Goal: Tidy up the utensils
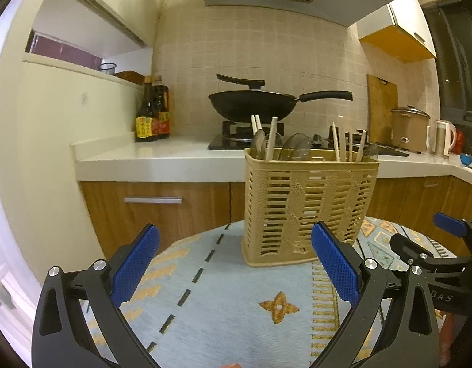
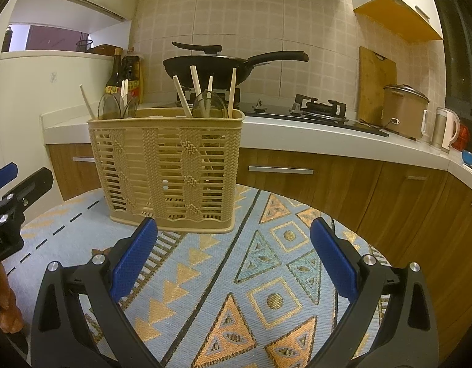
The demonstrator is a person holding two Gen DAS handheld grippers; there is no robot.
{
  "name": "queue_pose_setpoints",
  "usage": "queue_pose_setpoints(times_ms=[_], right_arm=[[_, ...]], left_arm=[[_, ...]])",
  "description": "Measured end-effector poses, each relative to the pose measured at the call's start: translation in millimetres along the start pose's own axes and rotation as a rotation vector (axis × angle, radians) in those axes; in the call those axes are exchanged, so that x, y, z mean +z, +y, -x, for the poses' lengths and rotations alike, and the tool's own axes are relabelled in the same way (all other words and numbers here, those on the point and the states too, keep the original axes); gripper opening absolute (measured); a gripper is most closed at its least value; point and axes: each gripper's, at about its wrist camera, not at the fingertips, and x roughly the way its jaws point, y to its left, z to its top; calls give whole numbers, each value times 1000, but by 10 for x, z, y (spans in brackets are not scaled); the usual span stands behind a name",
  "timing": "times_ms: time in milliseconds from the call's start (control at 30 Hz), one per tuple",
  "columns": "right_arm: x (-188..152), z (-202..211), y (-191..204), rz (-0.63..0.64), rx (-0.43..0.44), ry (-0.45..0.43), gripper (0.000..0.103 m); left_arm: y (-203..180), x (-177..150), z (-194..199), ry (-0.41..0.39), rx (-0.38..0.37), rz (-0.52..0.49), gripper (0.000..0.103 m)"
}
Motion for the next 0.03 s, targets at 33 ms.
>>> queue_pose_setpoints(times_ms=[33], right_arm=[[0,-2,0,0,0,1,95]], left_arm=[[14,0,2,-1,0,7,96]])
